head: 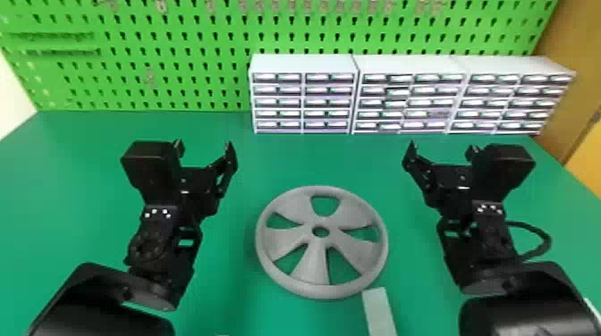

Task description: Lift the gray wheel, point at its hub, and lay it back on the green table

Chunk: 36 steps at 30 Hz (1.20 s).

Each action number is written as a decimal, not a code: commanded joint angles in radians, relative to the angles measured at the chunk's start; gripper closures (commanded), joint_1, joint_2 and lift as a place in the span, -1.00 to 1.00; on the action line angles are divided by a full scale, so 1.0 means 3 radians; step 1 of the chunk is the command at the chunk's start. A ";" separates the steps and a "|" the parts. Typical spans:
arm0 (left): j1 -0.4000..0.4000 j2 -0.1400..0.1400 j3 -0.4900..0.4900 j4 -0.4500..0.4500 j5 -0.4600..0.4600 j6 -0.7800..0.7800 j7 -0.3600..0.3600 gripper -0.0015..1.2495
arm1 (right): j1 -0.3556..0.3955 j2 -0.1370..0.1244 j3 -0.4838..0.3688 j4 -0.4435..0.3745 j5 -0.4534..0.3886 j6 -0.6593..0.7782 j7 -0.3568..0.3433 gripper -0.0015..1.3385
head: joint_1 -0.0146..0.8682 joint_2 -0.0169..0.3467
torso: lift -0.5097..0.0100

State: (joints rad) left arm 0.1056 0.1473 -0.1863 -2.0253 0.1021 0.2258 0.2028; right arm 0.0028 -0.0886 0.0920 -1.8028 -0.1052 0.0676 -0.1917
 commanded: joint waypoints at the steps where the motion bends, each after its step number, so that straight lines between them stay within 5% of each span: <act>1: -0.0045 -0.0005 0.0064 0.0022 0.0064 0.0076 -0.0160 -1.00 | 0.0001 -0.0001 0.0000 -0.0009 0.0008 0.0015 0.0000 -0.71 | 0.60 -0.65 | 0.60; 26: -0.0106 -0.0026 0.0135 0.0083 0.0079 0.0035 -0.0236 -1.00 | 0.0006 -0.0011 -0.0030 -0.0060 0.0039 0.0035 0.0000 -0.71 | 0.60 -0.65 | 0.60; 36: -0.0551 -0.0046 0.0140 0.0242 0.0023 -0.0037 -0.0303 -1.00 | -0.0255 -0.0068 -0.0082 -0.0081 0.0044 0.0030 0.0000 -0.71 | 0.60 -0.65 | 0.60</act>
State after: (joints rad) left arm 0.0074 0.1360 -0.1469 -1.9765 0.1124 0.2307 0.1253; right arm -0.0295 -0.0992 0.0714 -1.8264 -0.0936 0.0783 -0.1917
